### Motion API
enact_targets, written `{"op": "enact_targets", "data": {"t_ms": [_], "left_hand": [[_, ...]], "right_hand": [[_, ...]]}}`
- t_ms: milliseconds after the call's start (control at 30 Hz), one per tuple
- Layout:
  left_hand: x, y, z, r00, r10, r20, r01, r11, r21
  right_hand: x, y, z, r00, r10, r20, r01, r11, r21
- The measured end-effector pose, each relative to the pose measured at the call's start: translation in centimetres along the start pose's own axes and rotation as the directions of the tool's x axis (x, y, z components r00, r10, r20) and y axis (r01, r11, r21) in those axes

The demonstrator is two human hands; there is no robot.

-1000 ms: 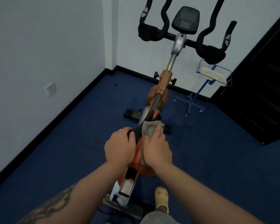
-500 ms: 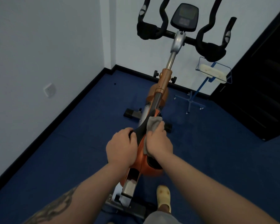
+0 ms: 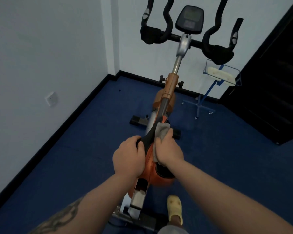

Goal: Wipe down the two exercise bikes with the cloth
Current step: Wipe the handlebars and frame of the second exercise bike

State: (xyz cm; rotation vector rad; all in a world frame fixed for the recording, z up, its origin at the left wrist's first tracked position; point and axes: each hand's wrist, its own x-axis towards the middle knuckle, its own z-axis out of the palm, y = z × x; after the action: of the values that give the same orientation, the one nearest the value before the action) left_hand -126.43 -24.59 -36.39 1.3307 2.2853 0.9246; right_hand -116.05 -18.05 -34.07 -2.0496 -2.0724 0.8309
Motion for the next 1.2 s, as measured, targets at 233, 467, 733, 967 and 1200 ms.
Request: {"op": "enact_targets", "data": {"t_ms": [233,467,733,967,1200], "left_hand": [[0.0,-0.2,0.1,1.0,0.015,-0.007,-0.015,1.0,-0.003],[0.0,-0.1,0.0,1.0,0.008,-0.003,-0.008,1.0,0.012],[0.0,-0.2,0.1,1.0,0.014,-0.019,-0.013,1.0,0.013],[0.0,-0.3,0.2,1.0,-0.001,-0.018,0.001,1.0,0.013],[0.1,-0.3,0.4,1.0,0.0,-0.029,0.001,1.0,0.007]], "right_hand": [[-3.7,1.7,0.9,0.989,-0.122,-0.085,0.119,0.992,-0.034],[0.7,-0.7,0.3,0.998,0.069,-0.005,-0.069,0.998,-0.007],[-2.5,1.5,1.2,0.992,-0.075,-0.103,0.072,0.997,-0.033],[0.9,-0.4,0.4,0.997,0.075,-0.002,-0.075,0.997,0.033],[-3.0,1.8,0.6,0.992,-0.12,-0.047,0.118,0.992,-0.042]]}}
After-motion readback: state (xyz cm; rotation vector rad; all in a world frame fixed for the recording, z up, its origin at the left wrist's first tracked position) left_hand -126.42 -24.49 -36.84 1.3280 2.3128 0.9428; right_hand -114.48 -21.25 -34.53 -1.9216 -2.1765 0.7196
